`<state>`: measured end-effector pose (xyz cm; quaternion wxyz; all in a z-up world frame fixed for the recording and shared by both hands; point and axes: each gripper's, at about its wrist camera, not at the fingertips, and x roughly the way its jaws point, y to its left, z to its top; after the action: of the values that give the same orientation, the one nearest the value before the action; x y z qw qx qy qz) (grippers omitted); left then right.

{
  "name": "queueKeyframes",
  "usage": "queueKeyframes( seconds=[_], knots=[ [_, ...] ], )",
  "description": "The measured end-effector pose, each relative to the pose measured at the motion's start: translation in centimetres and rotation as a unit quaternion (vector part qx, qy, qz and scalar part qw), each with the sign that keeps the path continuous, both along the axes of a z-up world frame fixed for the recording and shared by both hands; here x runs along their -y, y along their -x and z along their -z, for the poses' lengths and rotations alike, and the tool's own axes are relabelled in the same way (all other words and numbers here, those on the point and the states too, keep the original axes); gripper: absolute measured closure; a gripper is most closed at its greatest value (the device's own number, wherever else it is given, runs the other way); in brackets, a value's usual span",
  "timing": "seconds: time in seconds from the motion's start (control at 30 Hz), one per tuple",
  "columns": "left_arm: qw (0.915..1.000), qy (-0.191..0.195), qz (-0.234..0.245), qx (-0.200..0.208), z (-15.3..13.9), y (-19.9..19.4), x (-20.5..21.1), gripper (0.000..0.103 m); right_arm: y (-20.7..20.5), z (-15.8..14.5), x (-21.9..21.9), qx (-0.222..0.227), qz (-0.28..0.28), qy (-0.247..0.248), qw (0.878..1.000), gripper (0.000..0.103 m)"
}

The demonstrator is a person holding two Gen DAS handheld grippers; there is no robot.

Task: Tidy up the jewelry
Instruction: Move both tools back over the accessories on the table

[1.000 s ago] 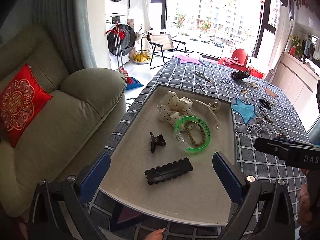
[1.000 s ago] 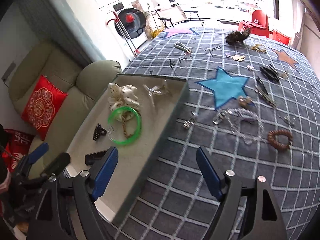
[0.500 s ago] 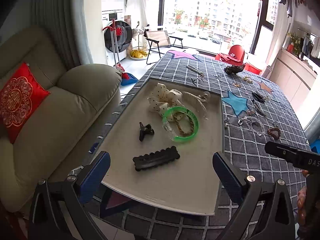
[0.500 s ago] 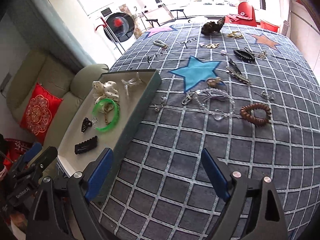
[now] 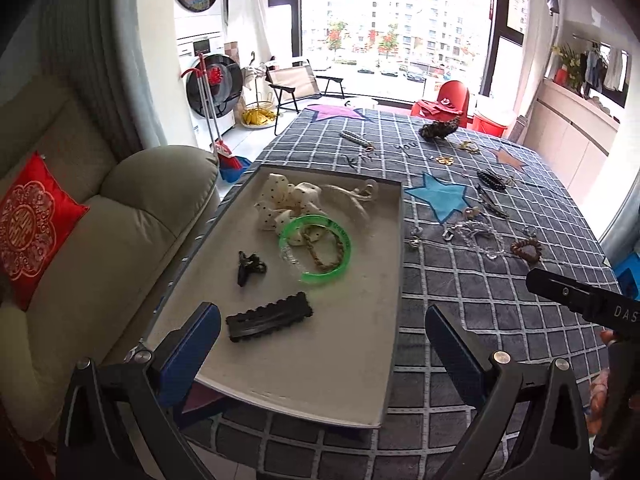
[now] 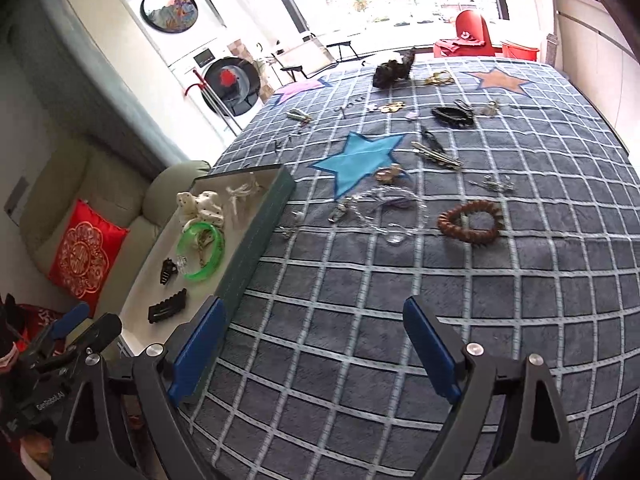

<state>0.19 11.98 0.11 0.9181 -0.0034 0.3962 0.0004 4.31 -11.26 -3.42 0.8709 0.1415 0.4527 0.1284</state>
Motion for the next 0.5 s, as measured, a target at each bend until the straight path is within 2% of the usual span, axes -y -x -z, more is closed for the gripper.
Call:
queueKeyframes(
  seconds=[0.23,0.5],
  knots=[
    [0.9993,0.000,0.037,-0.004,0.1,-0.7,3.4,0.000,0.5,0.7,3.5,-0.027,0.022,0.034,0.999,0.011],
    [0.9969,0.010,0.074,-0.024,1.1,-2.2,7.5,0.000,1.3,1.8,7.9,-0.057,0.059,0.030,0.996,0.011]
  ],
)
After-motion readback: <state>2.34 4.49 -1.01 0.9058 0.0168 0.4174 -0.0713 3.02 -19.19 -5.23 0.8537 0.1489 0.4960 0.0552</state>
